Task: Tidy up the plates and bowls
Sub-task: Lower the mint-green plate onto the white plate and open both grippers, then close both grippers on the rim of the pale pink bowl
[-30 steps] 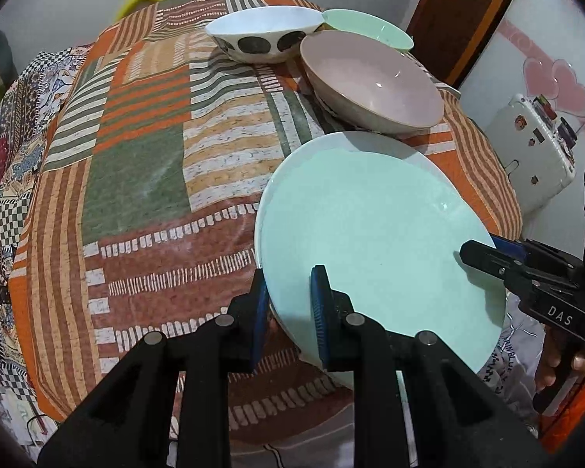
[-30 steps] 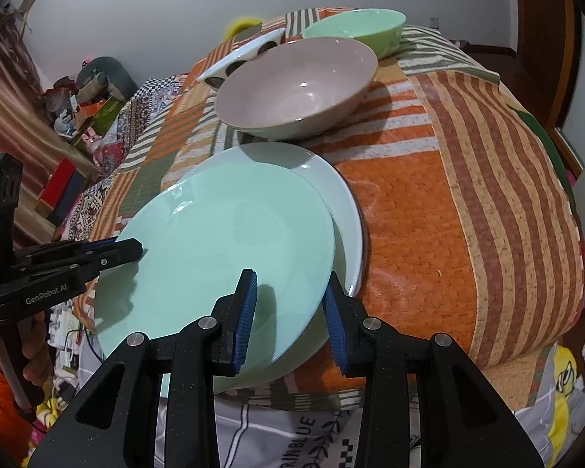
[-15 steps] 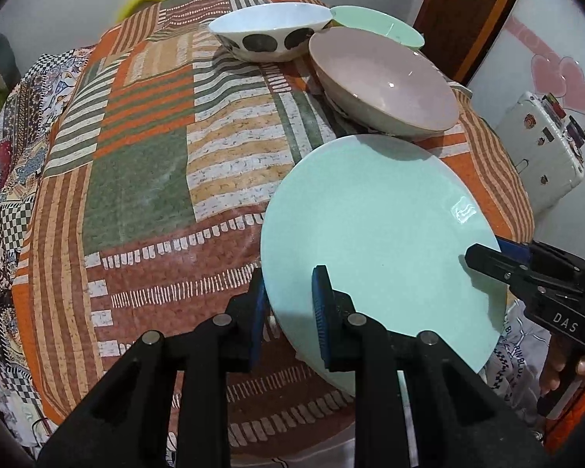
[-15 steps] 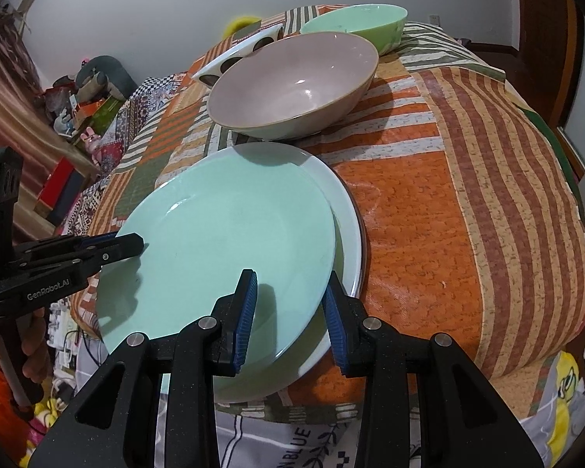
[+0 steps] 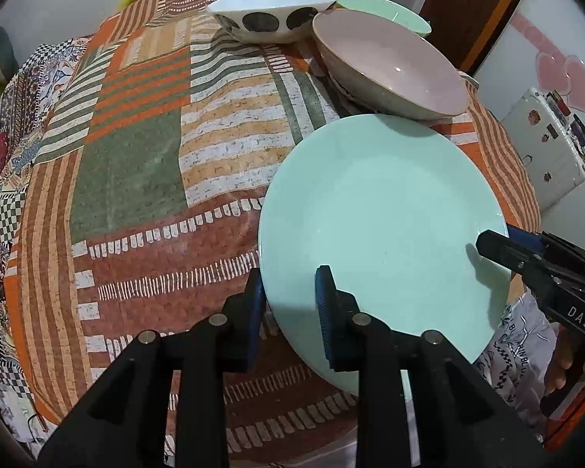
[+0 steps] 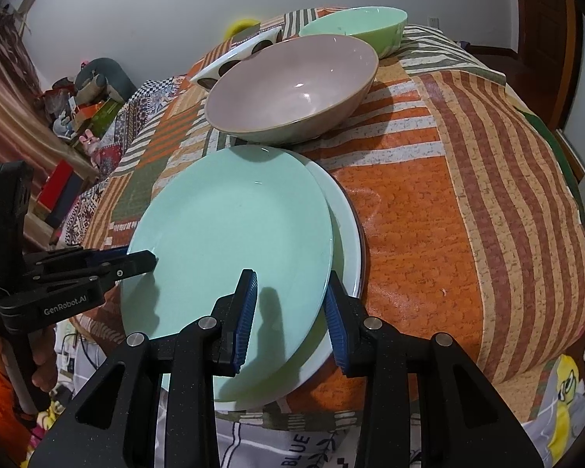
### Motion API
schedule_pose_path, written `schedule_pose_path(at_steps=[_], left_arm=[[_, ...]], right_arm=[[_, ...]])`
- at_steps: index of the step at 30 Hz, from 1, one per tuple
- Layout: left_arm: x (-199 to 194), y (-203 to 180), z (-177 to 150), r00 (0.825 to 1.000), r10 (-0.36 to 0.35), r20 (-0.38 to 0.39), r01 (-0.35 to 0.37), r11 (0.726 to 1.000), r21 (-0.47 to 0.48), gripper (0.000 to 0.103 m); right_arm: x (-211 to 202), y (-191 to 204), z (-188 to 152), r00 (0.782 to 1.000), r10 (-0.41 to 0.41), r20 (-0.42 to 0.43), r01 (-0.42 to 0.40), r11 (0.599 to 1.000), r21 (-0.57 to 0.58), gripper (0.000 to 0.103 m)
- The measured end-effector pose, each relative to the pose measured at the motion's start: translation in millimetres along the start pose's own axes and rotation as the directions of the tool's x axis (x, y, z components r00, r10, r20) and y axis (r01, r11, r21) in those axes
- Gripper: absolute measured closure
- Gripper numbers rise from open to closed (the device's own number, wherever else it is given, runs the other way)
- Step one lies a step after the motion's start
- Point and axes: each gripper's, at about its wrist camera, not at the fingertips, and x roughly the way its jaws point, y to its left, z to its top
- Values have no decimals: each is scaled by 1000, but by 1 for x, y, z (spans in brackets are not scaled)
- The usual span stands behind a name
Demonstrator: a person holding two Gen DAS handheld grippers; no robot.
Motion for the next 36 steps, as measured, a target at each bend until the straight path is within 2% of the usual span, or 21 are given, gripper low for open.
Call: schedule_pose_path(at_steps=[8,11,15,17,20,24,30,36], left_arm=[[0,-6,0,1000,29,-4,-29,999,41,73],[-3,-5,3,1000,22,-2,-22,999,31,73],[-21,-4,12,999,5,49,-7,999,33,72],[-33,-5,18,996,-4,85,1,999,39,71],[-51,-7,31,988,-4,155,-3,999,46,61],[-64,-9,51,975,-6,224,-5,999,52,59],[-59,-5,84,965,-26,262,24,1000,9,54],[-36,-3,111,967,-34,254,40,999,-18,54]], right_arm=[[-5,3,3,998,-66,18,67,997,-39,71],[-15,-1,8,995,-76,60,79,996,-34,70],[-26,-5,16,992,-77,98,80,996,-29,69],[-30,-7,21,990,-78,115,82,996,-27,69],[-39,-12,29,987,-73,146,76,997,-14,64],[-46,-14,41,979,-75,191,76,997,1,57],[-46,-20,67,968,-87,235,87,996,12,51],[-32,-27,91,965,-98,242,98,995,14,50]])
